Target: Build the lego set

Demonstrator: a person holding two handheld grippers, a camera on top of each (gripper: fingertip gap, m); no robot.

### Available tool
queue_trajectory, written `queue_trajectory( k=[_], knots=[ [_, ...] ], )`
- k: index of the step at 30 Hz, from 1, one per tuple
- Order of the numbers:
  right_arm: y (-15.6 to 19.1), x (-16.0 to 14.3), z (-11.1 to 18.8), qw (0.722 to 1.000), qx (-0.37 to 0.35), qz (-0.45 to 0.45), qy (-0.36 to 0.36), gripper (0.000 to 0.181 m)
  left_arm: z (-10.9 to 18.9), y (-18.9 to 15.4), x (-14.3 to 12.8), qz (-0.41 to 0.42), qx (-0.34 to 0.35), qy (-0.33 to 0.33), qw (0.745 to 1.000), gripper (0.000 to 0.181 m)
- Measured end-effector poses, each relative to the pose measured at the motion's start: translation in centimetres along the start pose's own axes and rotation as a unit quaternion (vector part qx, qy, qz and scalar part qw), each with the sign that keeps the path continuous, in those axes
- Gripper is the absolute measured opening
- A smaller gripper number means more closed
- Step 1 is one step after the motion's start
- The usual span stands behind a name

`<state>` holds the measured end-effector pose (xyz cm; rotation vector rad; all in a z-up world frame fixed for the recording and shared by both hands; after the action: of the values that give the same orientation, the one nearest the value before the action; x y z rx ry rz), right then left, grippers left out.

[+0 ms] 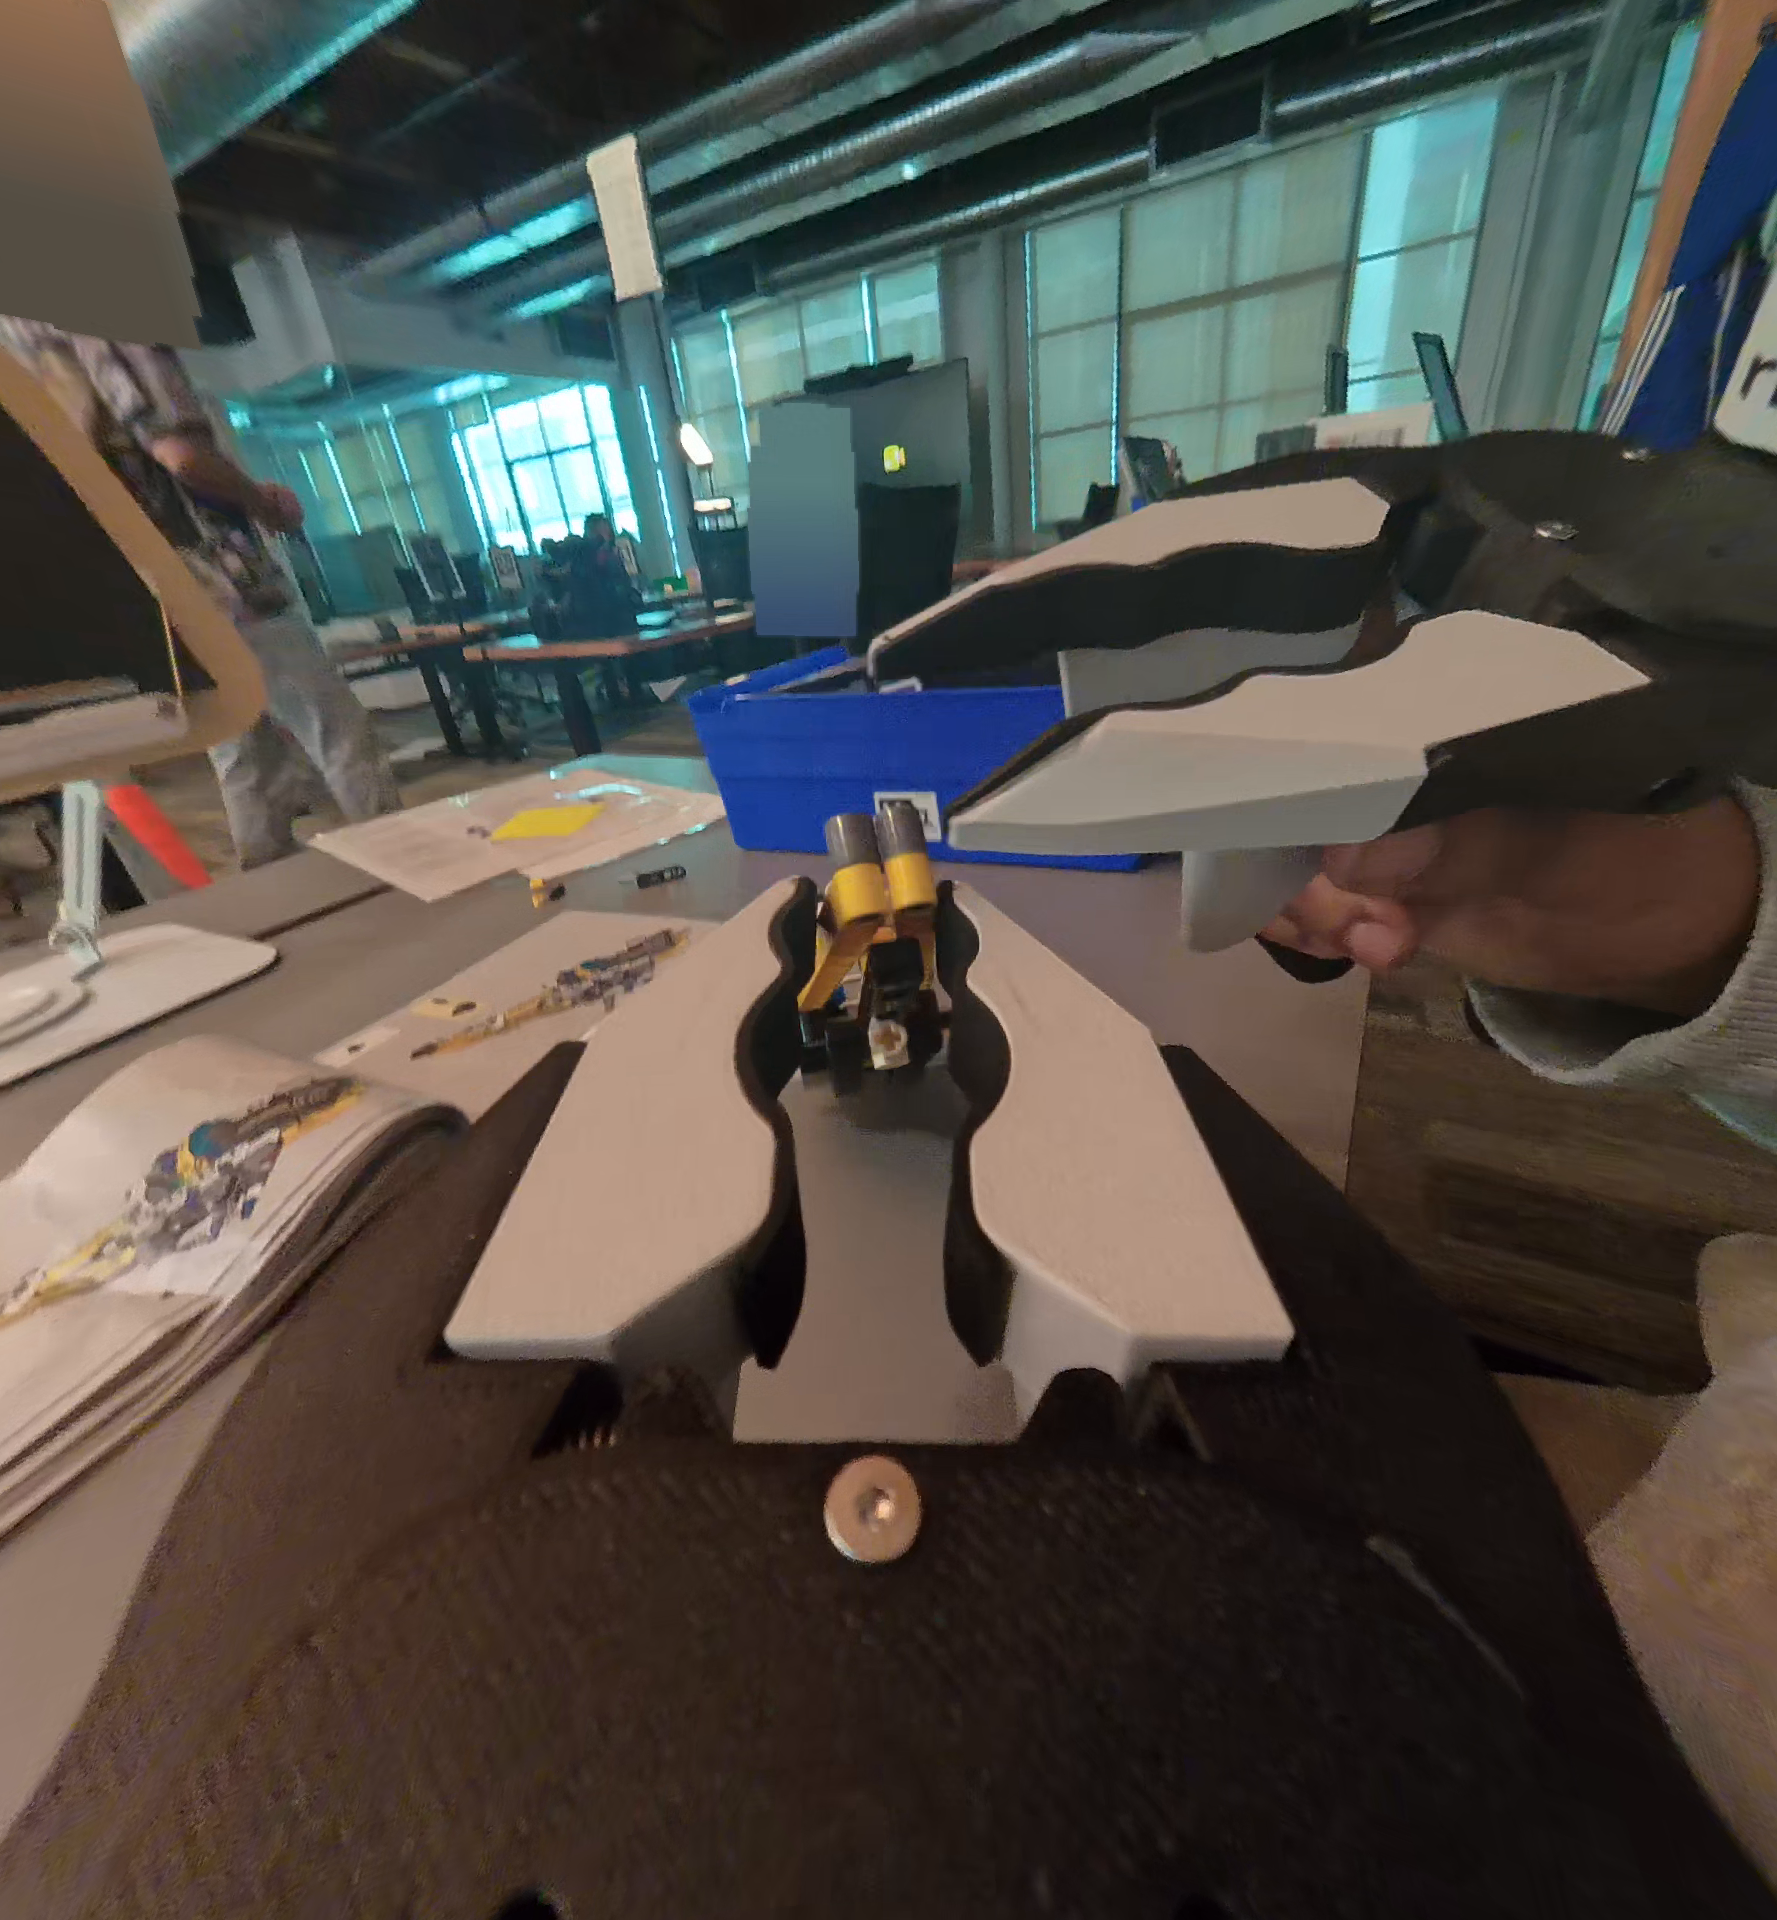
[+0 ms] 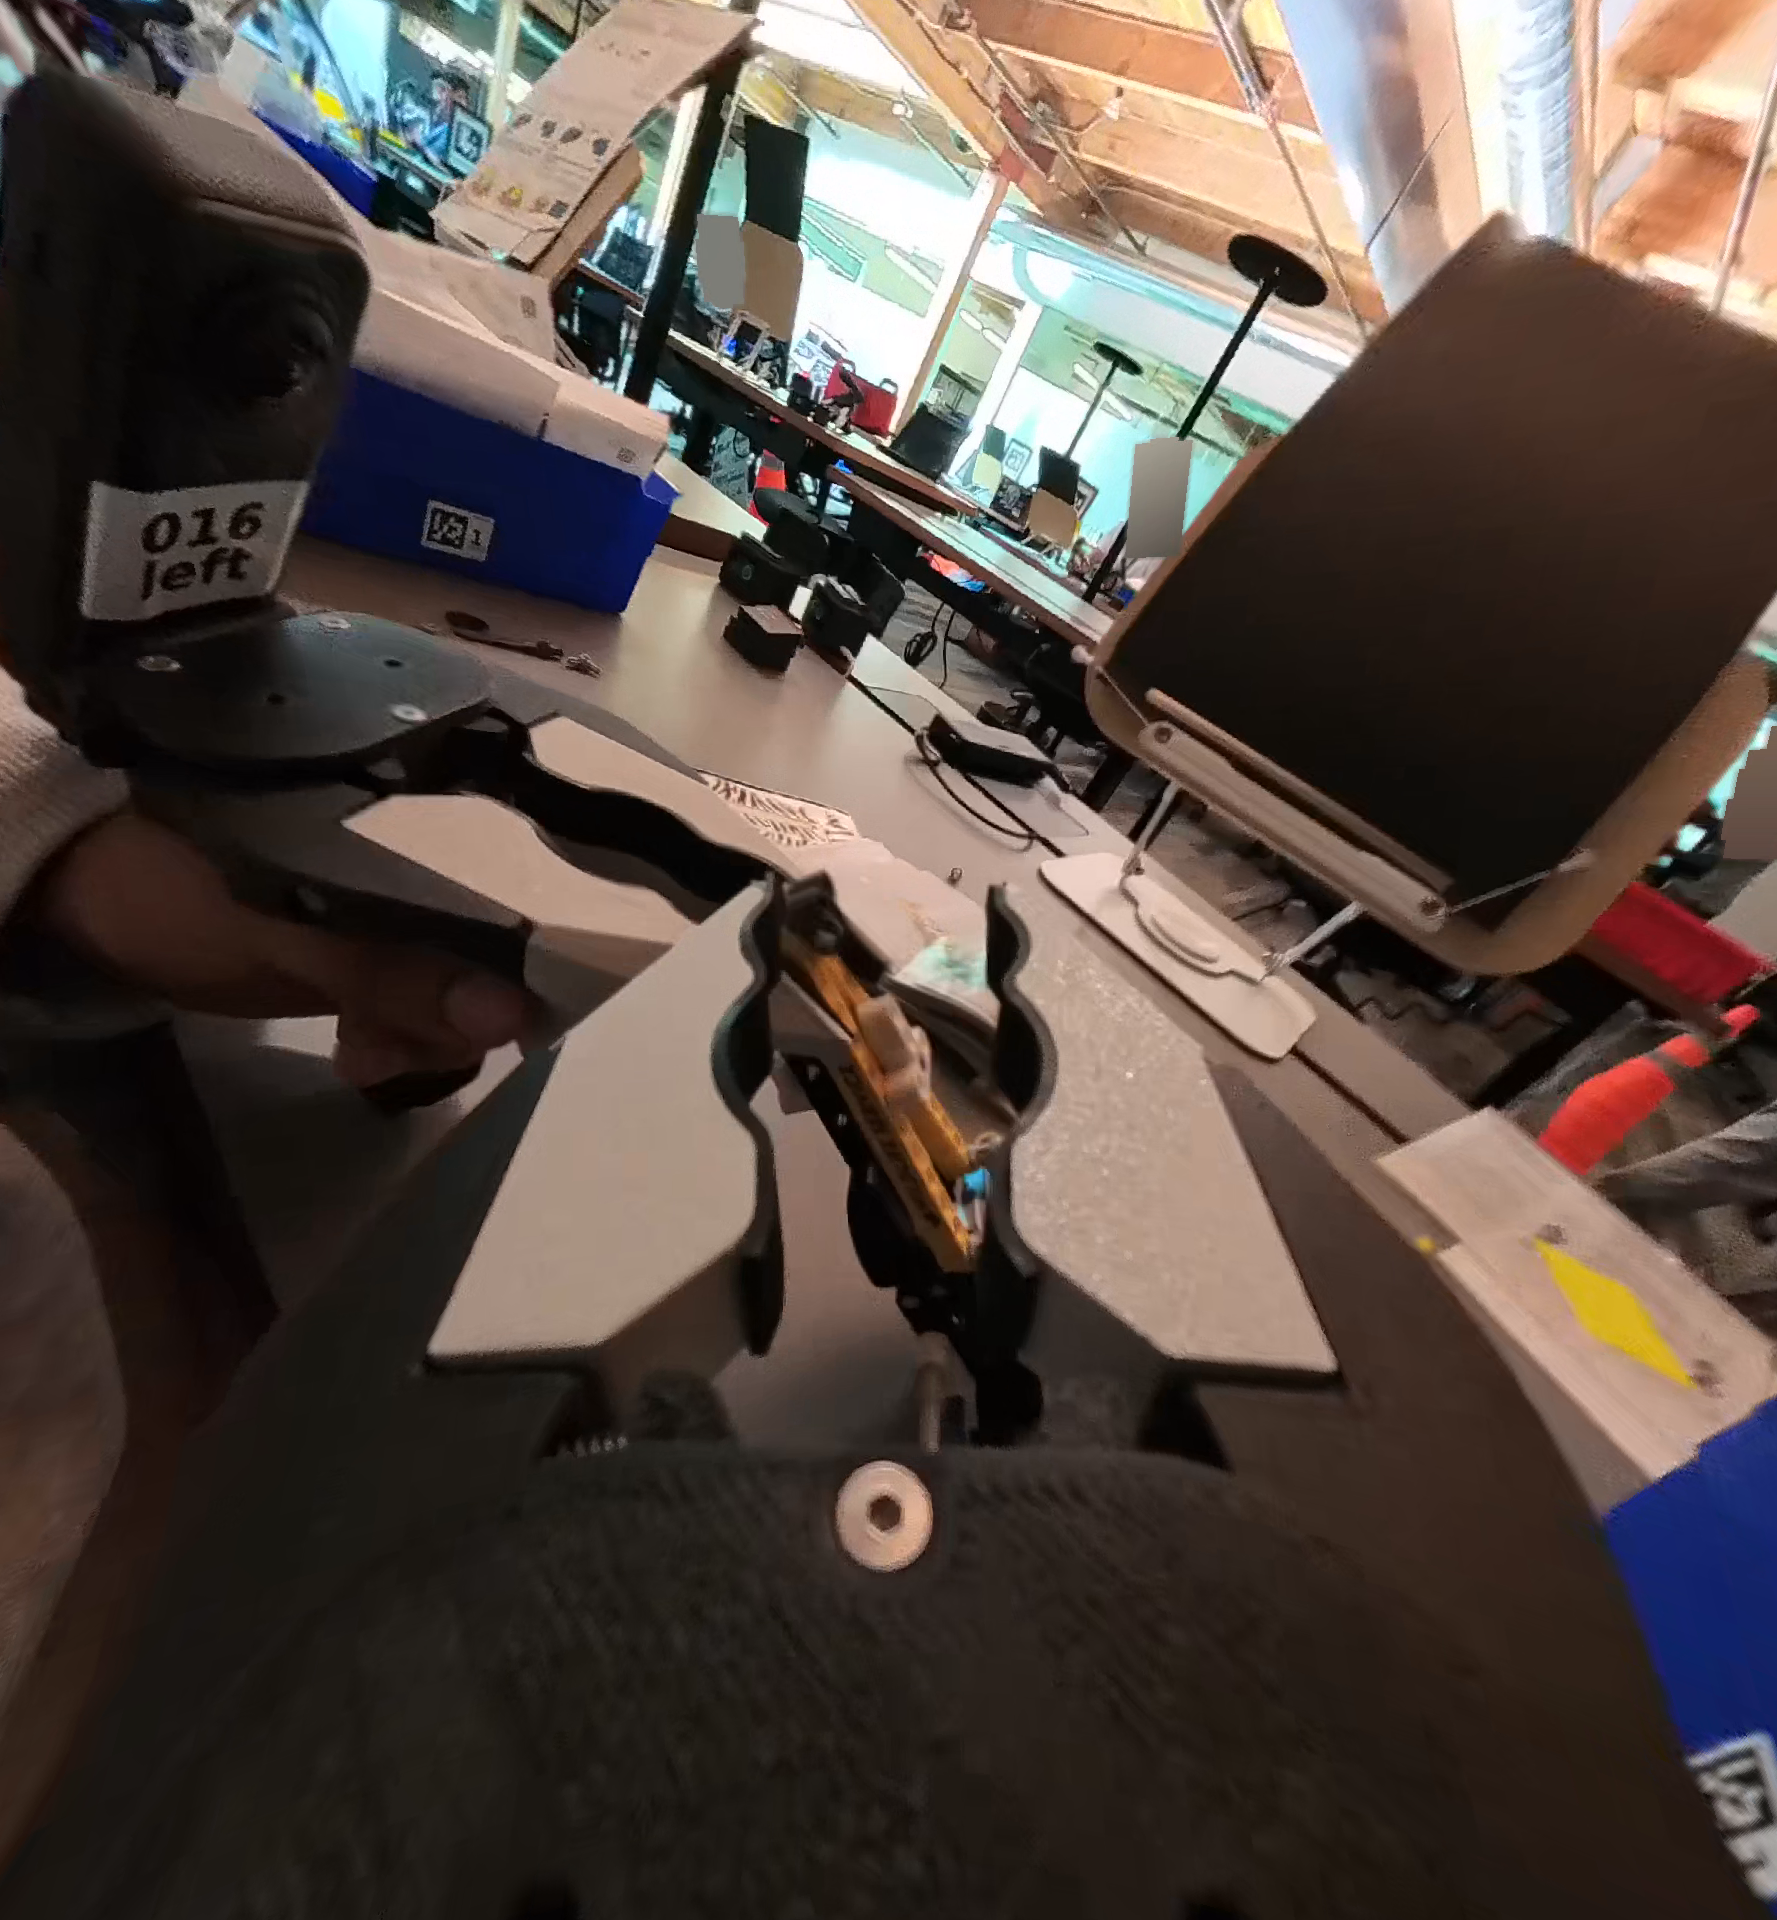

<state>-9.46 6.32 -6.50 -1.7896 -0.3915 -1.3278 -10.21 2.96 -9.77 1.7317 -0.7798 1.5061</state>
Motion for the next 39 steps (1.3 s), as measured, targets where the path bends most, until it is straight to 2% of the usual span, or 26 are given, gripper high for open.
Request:
queue_trajectory(
  k=[5,7,9,12,14,17,20,24,27,32,39],
  knots=[
    [-0.2,-2.0,-0.2,0.999,0.017,-0.032,0.02,0.034,1.4,1.8,-1.3,0.079,0.029,0.051,0.995,0.005],
    [0.2,-2.4,-0.3,0.999,0.025,-0.029,0.026,0.034,1.9,2.2,-1.8,0.114,0.024,0.077,0.99,0.01],
    [0.4,-2.5,-0.4,0.999,0.025,-0.021,0.027,0.032,2.7,2.9,-1.7,0.131,0.023,0.091,0.987,0.025],
    [0.1,-2.6,-0.4,0.999,0.016,-0.017,0.027,0.031,4.4,4.3,-0.1,0.126,0.03,0.064,0.99,0.027],
    [-0.5,-2.7,-0.3,0.999,0.01,-0.029,0.027,0.031,5.6,4.9,0.2,0.129,0.027,0.07,0.989,0.027],
    [-1.3,-3.3,-0.4,0.998,0.002,-0.062,0.03,0.03,7.0,4.0,-1.5,0.179,-0.035,0.142,0.973,0.028],
    [-2.0,-3.9,-0.4,0.995,-0.003,-0.092,0.031,0.029,8.1,1.9,-3.7,0.205,-0.088,0.214,0.951,0.038],
    [-2.3,-4.7,-0.6,0.993,-0.005,-0.11,0.039,0.028,7.4,0.8,-5.5,0.151,-0.063,0.254,0.953,0.046],
    [-2.3,-4.9,-0.7,0.992,-0.004,-0.122,0.041,0.027,6.6,0.9,-6.0,0.128,-0.037,0.271,0.953,0.044],
    [-2.0,-5.3,-0.8,0.99,0.003,-0.135,0.045,0.026,6.3,0.9,-5.8,0.139,-0.039,0.259,0.955,0.034],
    [-1.5,-5.7,-1.1,0.989,0.014,-0.136,0.05,0.026,6.3,0.8,-6.0,0.153,-0.047,0.264,0.951,0.032]
  ],
)
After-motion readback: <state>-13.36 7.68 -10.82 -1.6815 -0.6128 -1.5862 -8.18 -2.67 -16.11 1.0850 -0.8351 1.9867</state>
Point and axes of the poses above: each gripper's, where its closed fingertips meet, z back along the fingers, x out of its top, y = z × x across the jaws, the point moved 3 cm from there along z, back along the fingers, and after that the axes turned 11 degrees about -x, right-handed, at the moved point
